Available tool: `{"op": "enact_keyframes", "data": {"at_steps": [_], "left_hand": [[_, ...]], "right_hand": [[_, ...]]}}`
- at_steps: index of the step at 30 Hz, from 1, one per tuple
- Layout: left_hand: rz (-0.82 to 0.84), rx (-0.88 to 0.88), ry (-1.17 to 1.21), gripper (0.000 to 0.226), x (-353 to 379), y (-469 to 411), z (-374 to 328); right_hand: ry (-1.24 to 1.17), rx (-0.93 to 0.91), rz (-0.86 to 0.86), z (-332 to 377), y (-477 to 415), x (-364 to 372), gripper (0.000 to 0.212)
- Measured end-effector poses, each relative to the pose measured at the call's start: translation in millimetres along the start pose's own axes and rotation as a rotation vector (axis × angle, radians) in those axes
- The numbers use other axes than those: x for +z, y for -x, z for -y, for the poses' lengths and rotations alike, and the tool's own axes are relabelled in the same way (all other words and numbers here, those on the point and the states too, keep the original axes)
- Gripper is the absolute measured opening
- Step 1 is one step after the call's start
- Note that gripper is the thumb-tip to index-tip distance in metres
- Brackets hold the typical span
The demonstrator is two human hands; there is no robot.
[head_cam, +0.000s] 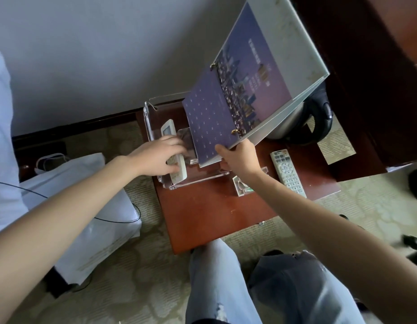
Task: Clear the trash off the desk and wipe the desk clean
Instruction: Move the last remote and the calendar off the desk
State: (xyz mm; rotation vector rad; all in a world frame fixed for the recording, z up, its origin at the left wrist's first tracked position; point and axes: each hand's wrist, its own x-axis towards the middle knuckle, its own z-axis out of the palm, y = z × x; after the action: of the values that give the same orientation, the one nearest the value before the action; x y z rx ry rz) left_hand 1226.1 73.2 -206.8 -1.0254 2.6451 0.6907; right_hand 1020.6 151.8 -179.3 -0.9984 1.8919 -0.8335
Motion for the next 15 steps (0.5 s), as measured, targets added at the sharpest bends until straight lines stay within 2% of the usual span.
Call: {"op": "enact_keyframes", "data": {"at_steps": [5, 12, 15], "left_hand": [[-0.046, 0.061, -0.001, 0.029, -27.1, 1.2, -34.7], [-0.051, 0.141, -0.103, 0.029, -41.8, -11.9, -73.2], [-0.012, 0.134, -0.163, 0.029, -47.4, -11.8, -89.6]], "right_hand": [[0.073, -0.057, 0.026, -2.2, 4.9, -16.3, 0.008], [0.171, -0.128, 0.041, -12.5, 5.8, -39.6, 0.017], [0.301, -0.138, 0.126, -19.9, 11.7, -53.3, 0.022]]}}
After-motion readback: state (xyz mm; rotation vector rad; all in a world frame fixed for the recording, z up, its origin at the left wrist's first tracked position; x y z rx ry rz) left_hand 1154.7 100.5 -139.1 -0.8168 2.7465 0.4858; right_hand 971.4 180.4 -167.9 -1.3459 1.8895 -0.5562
